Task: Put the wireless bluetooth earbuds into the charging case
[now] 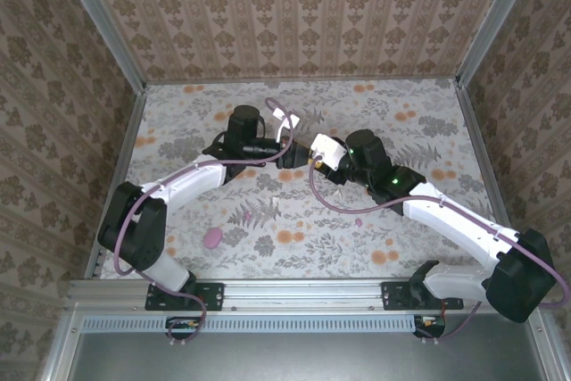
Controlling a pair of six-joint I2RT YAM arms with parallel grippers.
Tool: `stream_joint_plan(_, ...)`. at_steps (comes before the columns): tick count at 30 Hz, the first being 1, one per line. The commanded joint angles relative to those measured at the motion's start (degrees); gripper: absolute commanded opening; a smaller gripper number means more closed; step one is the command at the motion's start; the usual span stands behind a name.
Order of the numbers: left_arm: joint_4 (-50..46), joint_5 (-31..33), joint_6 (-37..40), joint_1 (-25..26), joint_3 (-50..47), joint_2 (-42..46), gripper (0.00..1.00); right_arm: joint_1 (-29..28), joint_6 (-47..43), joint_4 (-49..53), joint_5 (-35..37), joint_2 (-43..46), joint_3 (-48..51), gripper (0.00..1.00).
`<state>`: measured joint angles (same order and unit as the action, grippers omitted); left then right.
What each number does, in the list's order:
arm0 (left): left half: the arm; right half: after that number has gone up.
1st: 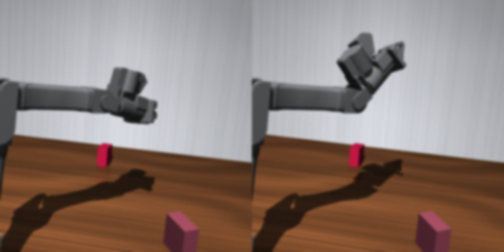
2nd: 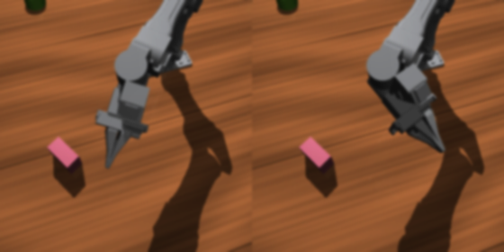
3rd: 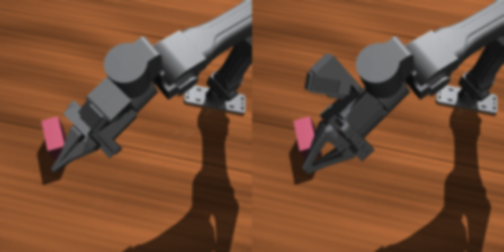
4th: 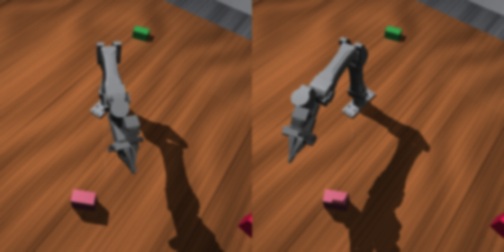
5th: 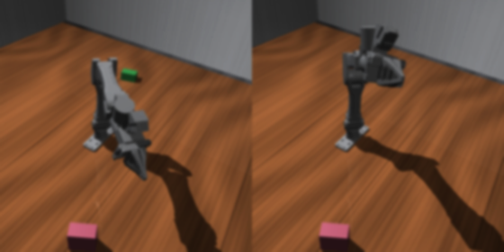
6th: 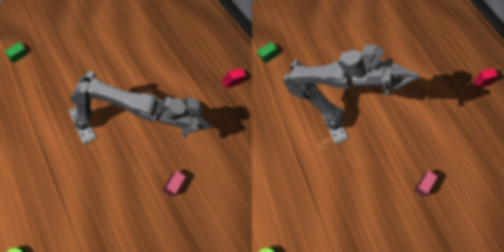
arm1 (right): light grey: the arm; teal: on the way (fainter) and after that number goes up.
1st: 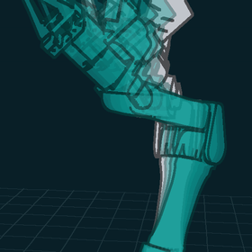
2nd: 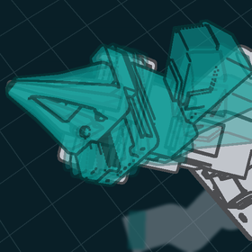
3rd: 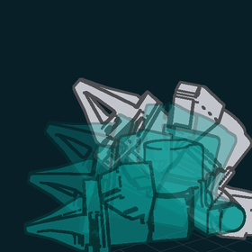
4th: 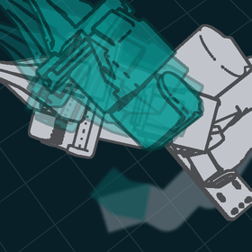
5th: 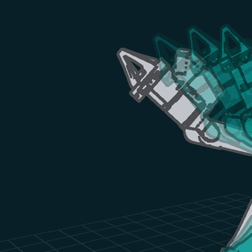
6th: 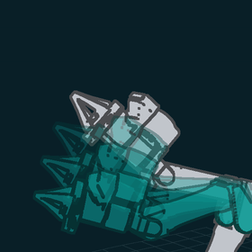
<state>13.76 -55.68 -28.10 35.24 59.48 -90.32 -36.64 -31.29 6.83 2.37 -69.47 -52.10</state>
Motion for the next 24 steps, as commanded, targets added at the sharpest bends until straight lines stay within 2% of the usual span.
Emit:
stream_joint_plan(1,1.35,-1.31,-0.08,0.78,2.31,-1.22,0.35,-0.62,0.53,-1.92,-0.7,0.83,0.15,0.39)
stream_joint_plan(3,1.25,-1.37,0.11,0.79,2.52,-1.57,0.32,-0.62,0.46,-1.94,-0.7,0.83,0.2,0.39)
stream_joint_plan(5,0.31,-1.27,0.53,0.79,2.96,-1.87,0.24,-0.62,0.62,-1.96,-0.62,0.83,0.16,0.39)
stream_joint_plan(10,-0.23,-1.81,1.05,0.78,3.33,-1.88,0.2,-0.71,0.32,-1.91,-0.94,1.09,0.38,0.39)
stream_joint_plan(12,0.9,-2.32,0.36,0.86,3.57,-2.02,0.2,-0.71,0.19,-1.75,-1.48,1.09,0.27,0.39)
stream_joint_plan(14,0.4,-2.42,0.35,0.88,4.11,-2.15,0.27,-0.84,0.36,-1.47,-1.84,1.09,0.1,0.39)
stream_joint_plan(21,-0.54,-2.33,0.94,1.05,4.75,-2.59,0.27,-0.89,0.22,-1.39,-1.31,1.18,0.1,0.39)
stream_joint_plan(22,-0.51,-2.33,0.95,1.1,4.75,-2.73,0.34,-0.89,0.2,-1.36,-1.57,1.25,0.14,0.39)
stream_joint_plan(23,-0.51,-2.33,0.91,1.14,4.91,-2.84,0.34,-0.91,0.21,-1.42,-1.62,1.19,0.15,0.39)
stream_joint_plan(24,-0.4,-2.41,0.81,1.23,5.13,-3.06,0.31,-0.89,0.24,-1.34,-1.66,1.12,0.07,0.39)
